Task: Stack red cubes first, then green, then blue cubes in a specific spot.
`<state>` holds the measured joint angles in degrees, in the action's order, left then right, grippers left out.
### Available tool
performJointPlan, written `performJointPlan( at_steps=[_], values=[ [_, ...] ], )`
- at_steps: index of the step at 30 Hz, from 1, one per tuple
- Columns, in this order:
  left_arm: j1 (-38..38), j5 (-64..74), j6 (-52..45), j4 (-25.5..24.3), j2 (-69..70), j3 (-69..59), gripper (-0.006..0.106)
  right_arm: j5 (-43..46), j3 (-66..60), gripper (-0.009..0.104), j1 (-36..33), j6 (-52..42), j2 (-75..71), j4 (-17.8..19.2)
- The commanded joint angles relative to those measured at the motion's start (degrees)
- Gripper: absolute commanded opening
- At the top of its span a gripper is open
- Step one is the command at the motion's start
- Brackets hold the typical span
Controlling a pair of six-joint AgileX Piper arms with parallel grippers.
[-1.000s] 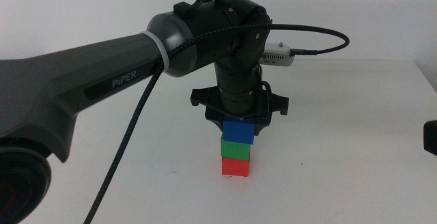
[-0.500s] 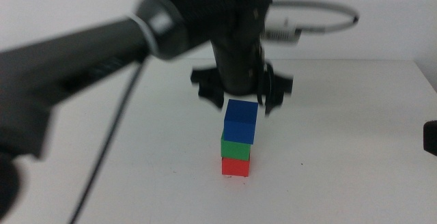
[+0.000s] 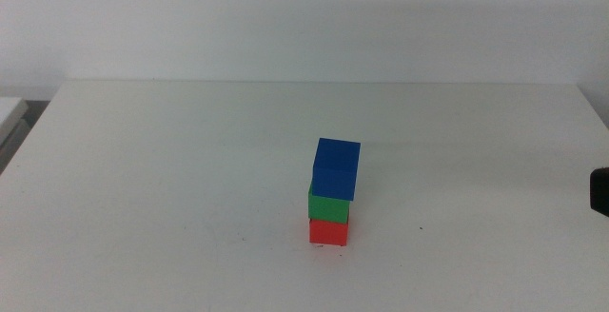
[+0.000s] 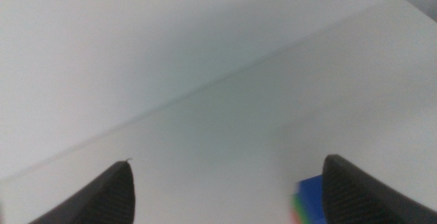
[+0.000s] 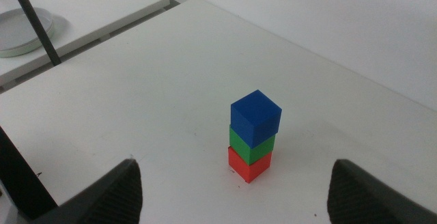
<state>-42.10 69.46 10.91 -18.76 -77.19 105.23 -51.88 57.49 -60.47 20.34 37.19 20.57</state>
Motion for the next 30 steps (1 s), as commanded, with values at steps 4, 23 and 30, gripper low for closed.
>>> performJointPlan(
  at_steps=[4,23,30],
  values=[
    [6.1,0.5,-3.5,-1.5,14.2,-11.1,0.094,0.8,-0.3,0.086,-0.1,-0.8,-0.2,0.2],
    [43.3,-13.9,-12.4,20.7,59.7,-58.5,0.094,0.9,-0.3,0.086,-0.1,-0.8,-0.3,0.4],
    [43.3,-14.4,-12.4,20.2,64.5,-58.5,0.094,0.9,-0.3,0.086,-0.1,-0.8,-0.3,0.4]
  ],
)
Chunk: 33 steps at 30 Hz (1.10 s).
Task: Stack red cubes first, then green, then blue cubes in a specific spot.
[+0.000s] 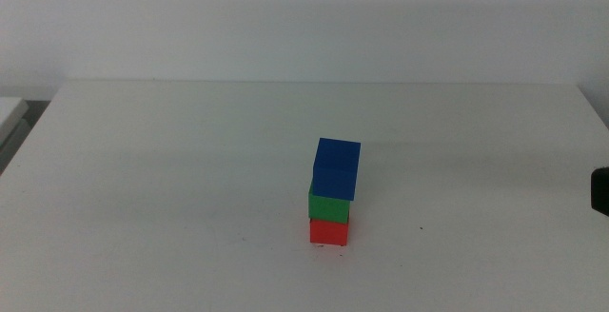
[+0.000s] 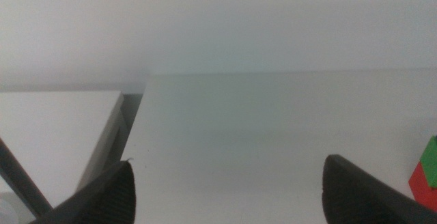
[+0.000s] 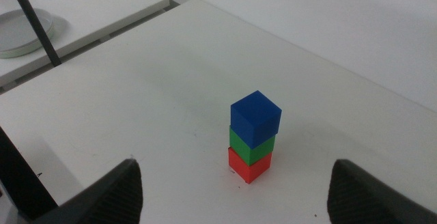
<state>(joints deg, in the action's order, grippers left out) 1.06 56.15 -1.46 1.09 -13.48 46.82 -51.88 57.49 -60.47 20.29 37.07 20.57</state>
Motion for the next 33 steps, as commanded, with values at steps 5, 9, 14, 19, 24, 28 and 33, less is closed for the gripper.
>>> performJointPlan(
  at_steps=[5,9,14,19,24,28,33],
  values=[
    [0.2,-1.1,-0.1,0.4,2.3,-0.1,0.094,0.9,-0.3,0.086,-0.1,-0.7,-0.2,0.4],
    [0.2,-1.1,-0.1,0.4,3.2,-0.1,0.094,0.9,-0.3,0.086,-0.1,-0.7,-0.2,0.5],
    [0.2,-1.5,-0.1,-0.5,3.8,-1.2,0.094,3.7,-2.2,0.086,-0.1,-0.4,-0.2,1.9],
    [0.1,-11.6,-0.1,-1.1,8.2,-8.2,0.094,22.7,-11.6,0.086,3.4,-0.4,-0.2,1.0],
    [0.1,-19.7,-0.1,1.2,13.5,-19.6,0.094,32.6,-21.6,0.086,14.7,-0.4,-0.7,-12.9],
    [0.1,-23.8,-0.1,2.4,13.5,-25.9,0.094,35.4,-28.4,0.086,25.2,-0.4,-4.4,-11.7],
    [0.1,-34.7,-0.1,2.4,13.5,-31.9,0.094,35.1,-37.0,0.086,36.7,-0.4,-12.3,-11.7]
  ],
)
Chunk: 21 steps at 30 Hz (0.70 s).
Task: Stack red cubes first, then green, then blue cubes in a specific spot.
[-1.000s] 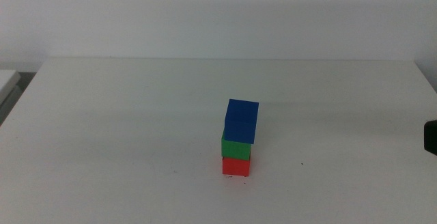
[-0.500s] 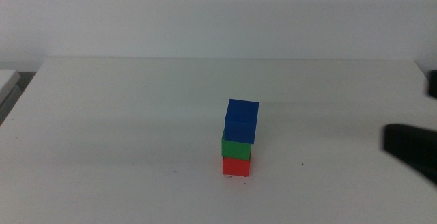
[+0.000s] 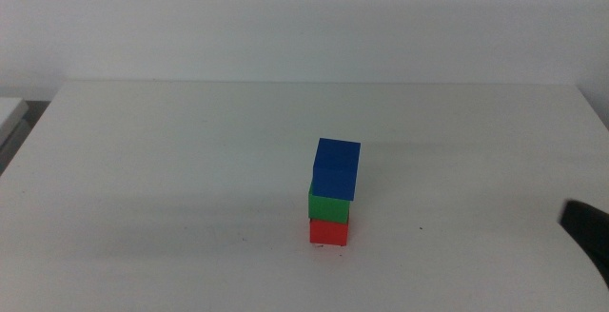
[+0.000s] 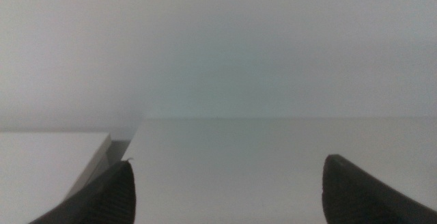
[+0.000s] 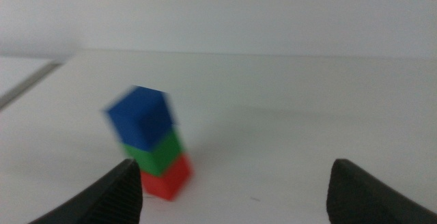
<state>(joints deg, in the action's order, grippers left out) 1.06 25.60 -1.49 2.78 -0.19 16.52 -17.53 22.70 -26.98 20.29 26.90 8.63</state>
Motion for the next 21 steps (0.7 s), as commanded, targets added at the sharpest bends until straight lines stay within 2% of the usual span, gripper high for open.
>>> performJointPlan(
  at_steps=[1,5,8,16,21],
  values=[
    [0.1,-5.0,0.0,0.7,0.2,-2.9,0.094,0.8,-4.0,0.086,5.3,-0.4,-3.9,0.2],
    [0.1,-7.3,0.0,0.7,0.2,-7.9,0.094,0.8,-10.4,0.086,11.7,-0.4,-10.4,0.1],
    [0.1,-11.3,0.0,0.7,0.2,-11.3,0.094,0.8,-14.5,0.086,14.0,-0.4,-14.8,-1.8],
    [0.1,-20.5,0.0,1.7,0.2,-16.5,0.094,0.6,-22.7,0.086,15.7,-0.4,-24.6,-1.5],
    [0.1,-19.4,0.0,2.3,0.2,-16.5,0.094,-2.0,-22.7,0.086,15.7,-0.4,-26.9,-1.3]
  ],
)
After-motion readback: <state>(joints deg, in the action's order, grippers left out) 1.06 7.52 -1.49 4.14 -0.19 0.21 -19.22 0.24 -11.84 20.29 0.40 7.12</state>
